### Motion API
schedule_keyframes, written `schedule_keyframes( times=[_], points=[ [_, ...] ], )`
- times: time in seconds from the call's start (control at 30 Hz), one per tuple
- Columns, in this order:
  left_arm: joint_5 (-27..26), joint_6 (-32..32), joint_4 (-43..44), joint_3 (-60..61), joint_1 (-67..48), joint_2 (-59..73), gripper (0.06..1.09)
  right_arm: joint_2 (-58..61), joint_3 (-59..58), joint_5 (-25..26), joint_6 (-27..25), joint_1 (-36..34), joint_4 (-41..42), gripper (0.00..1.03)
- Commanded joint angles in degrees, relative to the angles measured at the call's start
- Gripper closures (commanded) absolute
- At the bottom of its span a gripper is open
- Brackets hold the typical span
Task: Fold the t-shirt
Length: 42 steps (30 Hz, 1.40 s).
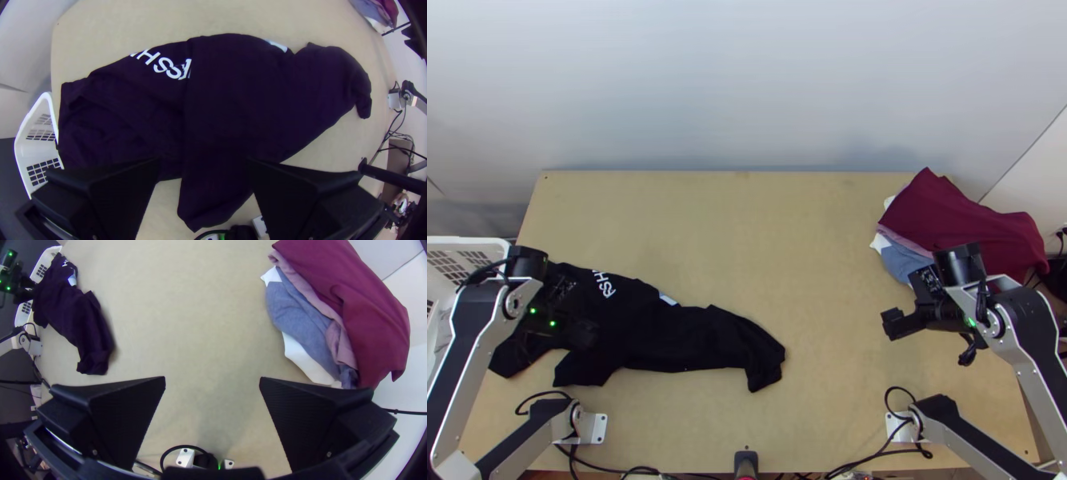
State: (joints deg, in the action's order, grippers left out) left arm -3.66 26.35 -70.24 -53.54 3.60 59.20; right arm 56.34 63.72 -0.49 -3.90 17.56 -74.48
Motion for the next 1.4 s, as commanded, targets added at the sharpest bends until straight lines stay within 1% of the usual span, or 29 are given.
schedule_keyframes(
  times=[0.0,0.17,0.23,0.3,0.4,0.57,0.63,0.67,0.73,0.77,0.87,1.03,1.1,1.17,1.27,1.37],
  points=[
    [1.38,0.72,6.17,6.6,0.36,-0.58,0.2,1.85,2.11,-0.04,-0.14,1.33,0.3,0.05],
    [3.05,0.46,11.09,10.91,0.45,-0.93,0.21,0.7,1.84,0.05,-0.23,1.33,0.12,0.05],
    [2.96,0.02,13.02,11.97,0.45,-1.1,0.34,0.27,1.75,0.05,-0.23,1.33,0.03,0.05],
    [2.96,-0.68,15.48,12.85,0.54,-1.37,0.5,-0.09,1.84,0.05,-0.14,1.25,-0.23,0.05],
    [2.96,-2.62,17.85,13.11,0.54,-1.37,0.67,-0.61,1.75,0.05,-0.14,1.25,-0.67,0.05],
    [2.87,-4.29,21.28,15.39,-0.17,-0.58,0.83,-0.97,1.49,0.05,-0.14,0.98,-0.84,0.05],
    [2.87,-4.64,22.16,16.54,-0.17,-0.05,0.83,-1.05,1.49,0.05,-0.14,0.98,-0.84,0.05],
    [2.87,-4.73,22.42,16.98,-0.17,0.13,0.86,-1.05,1.58,0.05,-0.14,0.89,-0.93,0.05],
    [2.96,-5.25,23.3,17.42,0.01,0.04,1.01,-1.05,1.93,0.05,-0.14,0.89,-1.2,0.05],
    [2.96,-5.43,23.3,17.15,0.36,-0.31,1.04,-1.05,2.11,0.05,-0.14,0.89,-1.2,0.05],
    [2.87,-5.78,20.84,14.69,1.15,-1.54,1.04,-1.14,2.28,0.05,-0.14,0.81,-1.46,0.05],
    [1.82,-8.16,12.93,7.04,0.45,-4.88,1.04,-1.67,2.11,-0.04,0.12,0.1,-1.55,0.05],
    [-0.56,-9.74,9.86,2.39,-0.52,-6.55,1.04,-2.02,1.93,-0.04,0.12,-0.34,-1.64,0.05],
    [-4.25,-10.88,6.96,-3.5,-0.78,-6.9,1.05,-2.64,1.58,-0.04,0.21,-0.95,-1.99,0.05],
    [-8.38,-15.01,3.79,-12.64,-4.3,-5.41,1.04,-3.78,0.44,-0.04,0.3,-1.74,-2.51,0.05],
    [-8.91,-22.31,3.0,-19.59,-13.97,-3.21,1.04,-5.27,-0.97,-0.04,0.39,-2.8,-3.04,0.05]
  ],
)
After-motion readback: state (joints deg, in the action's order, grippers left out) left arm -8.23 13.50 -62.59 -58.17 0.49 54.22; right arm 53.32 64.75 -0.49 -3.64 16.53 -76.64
